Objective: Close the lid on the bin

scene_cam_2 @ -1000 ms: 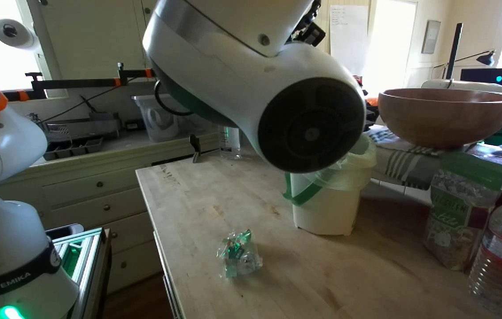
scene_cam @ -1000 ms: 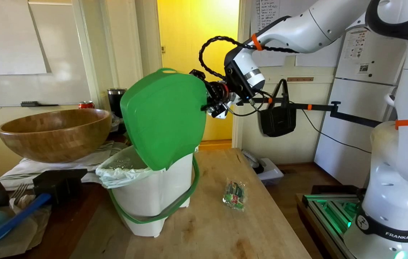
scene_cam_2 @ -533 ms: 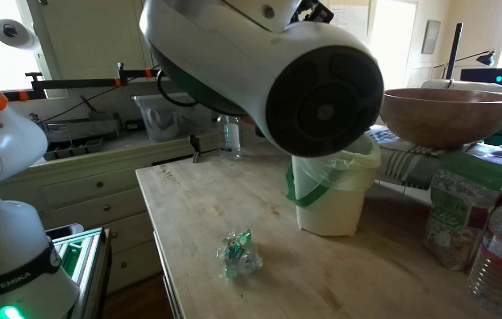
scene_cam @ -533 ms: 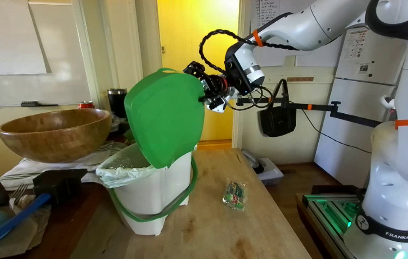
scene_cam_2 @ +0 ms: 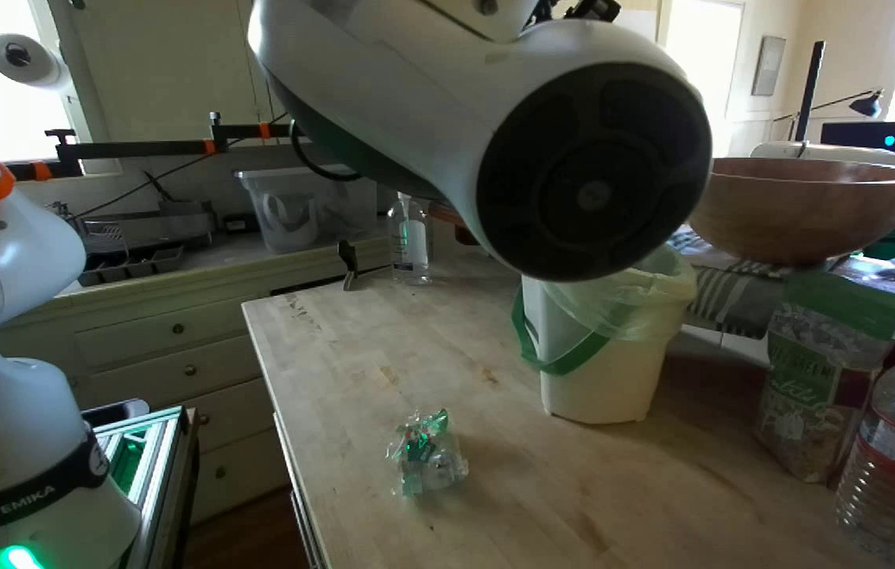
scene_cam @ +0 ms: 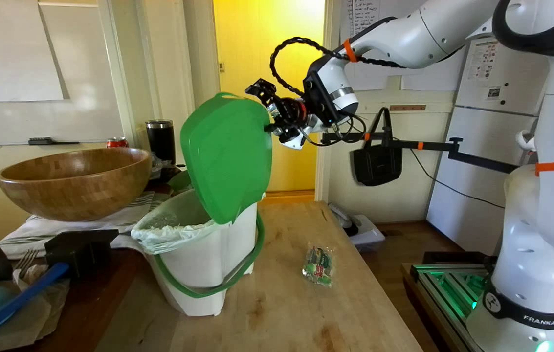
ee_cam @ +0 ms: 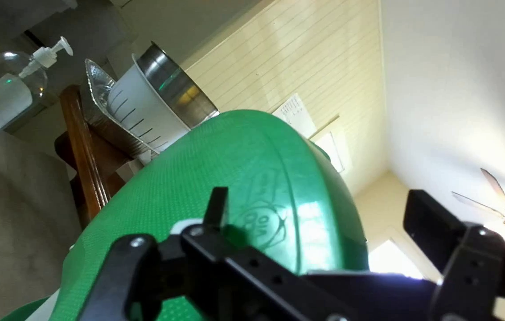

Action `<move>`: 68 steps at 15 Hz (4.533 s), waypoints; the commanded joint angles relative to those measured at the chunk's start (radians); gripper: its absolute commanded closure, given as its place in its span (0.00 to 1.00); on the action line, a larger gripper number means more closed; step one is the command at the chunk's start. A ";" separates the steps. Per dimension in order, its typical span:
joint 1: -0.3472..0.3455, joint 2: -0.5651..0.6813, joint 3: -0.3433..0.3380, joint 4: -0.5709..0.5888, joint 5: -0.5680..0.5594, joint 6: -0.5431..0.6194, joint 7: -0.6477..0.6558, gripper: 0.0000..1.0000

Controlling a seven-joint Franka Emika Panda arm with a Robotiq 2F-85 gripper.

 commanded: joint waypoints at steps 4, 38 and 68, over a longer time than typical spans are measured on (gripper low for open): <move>0.010 0.001 0.011 0.026 0.029 0.103 0.020 0.00; 0.097 -0.293 0.160 -0.112 -0.268 0.606 -0.394 0.27; 0.129 -0.388 0.242 -0.196 -0.632 0.901 -0.221 0.32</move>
